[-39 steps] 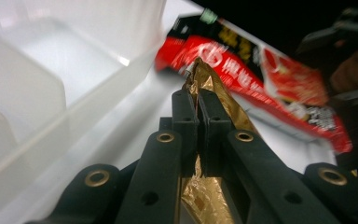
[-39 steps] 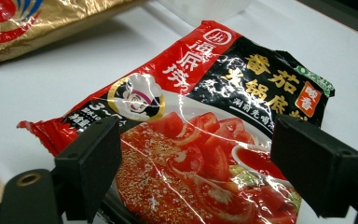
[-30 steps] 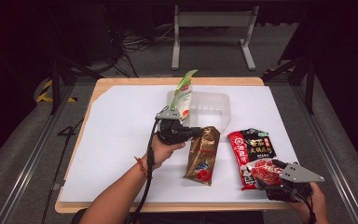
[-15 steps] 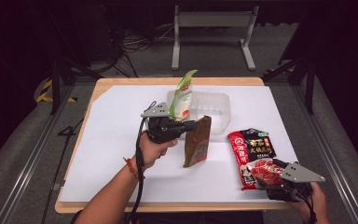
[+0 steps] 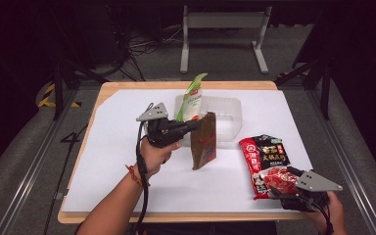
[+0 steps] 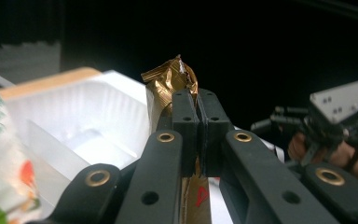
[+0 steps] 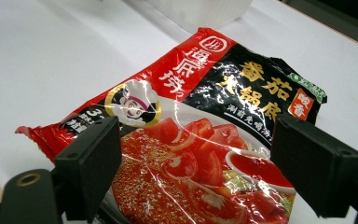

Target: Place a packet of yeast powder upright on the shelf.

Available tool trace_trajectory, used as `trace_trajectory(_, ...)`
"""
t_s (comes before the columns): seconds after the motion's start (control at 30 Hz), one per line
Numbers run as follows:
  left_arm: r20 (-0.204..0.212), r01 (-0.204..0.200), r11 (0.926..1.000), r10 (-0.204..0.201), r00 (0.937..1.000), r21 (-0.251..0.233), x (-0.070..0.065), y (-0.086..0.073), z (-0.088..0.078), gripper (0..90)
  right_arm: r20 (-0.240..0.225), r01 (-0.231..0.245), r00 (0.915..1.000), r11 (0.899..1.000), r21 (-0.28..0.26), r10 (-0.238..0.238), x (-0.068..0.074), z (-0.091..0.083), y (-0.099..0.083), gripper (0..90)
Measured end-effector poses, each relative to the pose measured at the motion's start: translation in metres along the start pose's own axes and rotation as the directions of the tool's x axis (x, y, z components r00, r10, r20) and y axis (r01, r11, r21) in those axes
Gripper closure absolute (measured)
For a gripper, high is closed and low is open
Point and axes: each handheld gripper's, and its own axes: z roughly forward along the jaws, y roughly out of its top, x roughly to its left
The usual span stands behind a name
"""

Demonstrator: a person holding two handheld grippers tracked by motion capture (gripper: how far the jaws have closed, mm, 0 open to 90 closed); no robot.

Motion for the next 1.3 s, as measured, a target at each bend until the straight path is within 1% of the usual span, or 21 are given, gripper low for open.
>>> trace_trajectory(0.13,-0.036,0.001,0.9990,-0.003,0.9994,-0.045,-0.001,0.005,-0.008,88.0,0.000,-0.004,1.0000,1.000,0.002,0.004,0.000,0.000,0.000,16.8)
trace_trajectory(0.2,-0.043,0.007,0.9981,-0.009,0.9990,-0.060,-0.001,0.006,-0.011,88.0,-0.001,-0.002,1.0000,1.000,0.000,0.002,0.000,0.000,0.000,16.8)
trace_trajectory(0.23,-0.059,0.005,0.9976,-0.009,0.9982,-0.069,-0.002,0.008,-0.013,88.0,-0.002,-0.001,1.0000,1.000,0.000,0.001,0.000,0.000,0.000,16.8)
trace_trajectory(0.33,-0.077,-0.013,0.9972,0.007,0.9970,-0.073,-0.003,0.010,-0.013,88.0,-0.003,-0.006,1.0000,1.000,0.002,0.006,0.000,0.001,0.000,16.7)
trace_trajectory(0.37,-0.101,-0.022,0.9970,0.014,0.9948,-0.074,-0.004,0.011,-0.013,88.0,-0.003,-0.006,1.0000,1.000,0.002,0.006,0.000,0.001,0.000,16.6)
trace_trajectory(0.53,-0.105,-0.005,0.9954,-0.005,0.9945,-0.096,-0.002,0.014,-0.011,88.0,-0.002,-0.005,1.0000,1.000,0.000,0.005,0.000,0.000,0.000,16.7)
trace_trajectory(0.57,-0.113,-0.004,0.9947,-0.008,0.9936,-0.103,-0.002,0.015,-0.009,88.0,-0.002,-0.005,1.0000,1.000,0.000,0.005,0.000,0.000,0.000,16.7)
trace_trajectory(0.63,-0.144,-0.016,0.9951,0.002,0.9896,-0.098,-0.002,0.018,-0.004,88.0,-0.001,-0.004,1.0000,1.000,0.000,0.004,0.000,0.000,0.000,16.7)
trace_trajectory(0.7,-0.160,-0.012,0.9957,-0.003,0.9870,-0.092,-0.002,0.019,-0.002,88.1,0.001,-0.006,1.0000,1.000,0.001,0.006,0.000,0.000,0.000,16.7)
trace_trajectory(0.77,-0.178,-0.006,0.9949,-0.012,0.9840,-0.100,0.000,0.021,-0.003,88.0,0.002,-0.006,1.0000,1.000,-0.002,0.006,0.000,0.000,-0.001,16.7)
trace_trajectory(0.8,-0.193,-0.006,0.9949,-0.013,0.9810,-0.100,0.000,0.022,-0.003,88.0,0.002,-0.008,1.0000,1.000,-0.001,0.008,0.000,-0.001,-0.001,16.6)
trace_trajectory(0.83,-0.193,-0.006,0.9949,-0.013,0.9810,-0.100,0.000,0.022,-0.003,88.0,0.002,-0.008,1.0000,1.000,-0.003,0.008,-0.001,-0.001,-0.001,16.7)
trace_trajectory(0.87,-0.220,-0.014,0.9945,-0.010,0.9756,-0.104,0.001,0.024,-0.005,88.0,0.003,-0.008,1.0000,1.000,-0.001,0.008,-0.001,-0.001,-0.001,16.7)
trace_trajectory(0.93,-0.213,-0.006,0.9935,-0.019,0.9769,-0.114,0.003,0.024,-0.006,88.0,0.003,-0.010,0.9999,1.000,-0.001,0.010,-0.001,-0.001,-0.001,16.7)
trace_trajectory(0.97,-0.223,-0.003,0.9934,-0.023,0.9745,-0.115,0.003,0.025,-0.006,88.0,0.002,-0.009,1.0000,1.000,-0.001,0.009,-0.001,-0.001,-0.001,16.7)
trace_trajectory(1.0,-0.239,-0.014,0.9949,-0.011,0.9711,-0.100,0.004,0.024,-0.004,88.0,0.001,-0.005,1.0000,1.000,0.000,0.005,-0.001,0.000,-0.001,16.7)
trace_trajectory(1.07,-0.241,-0.001,0.9959,-0.021,0.9703,-0.090,0.006,0.023,0.000,87.9,0.000,-0.006,1.0000,1.000,0.003,0.006,0.000,0.001,-0.001,16.7)
trace_trajectory(1.13,-0.248,-0.001,0.9967,-0.020,0.9685,-0.081,0.007,0.023,0.003,87.9,-0.002,-0.004,1.0000,1.000,0.006,0.004,0.000,0.001,-0.001,16.7)
trace_trajectory(1.2,-0.266,0.000,0.9974,-0.019,0.9637,-0.072,0.009,0.021,0.011,87.9,-0.001,-0.002,1.0000,1.000,0.006,0.002,0.001,0.001,-0.001,16.7)
trace_trajectory(1.23,-0.298,-0.015,0.9983,-0.002,0.9544,-0.056,0.010,0.022,0.018,87.9,0.000,-0.003,1.0000,1.000,0.005,0.003,0.001,0.001,-0.001,16.7)
trace_trajectory(1.3,-0.312,-0.016,0.9986,0.000,0.9500,-0.051,0.011,0.023,0.023,87.9,-0.001,-0.005,1.0000,1.000,0.005,0.005,0.000,0.001,-0.001,16.7)
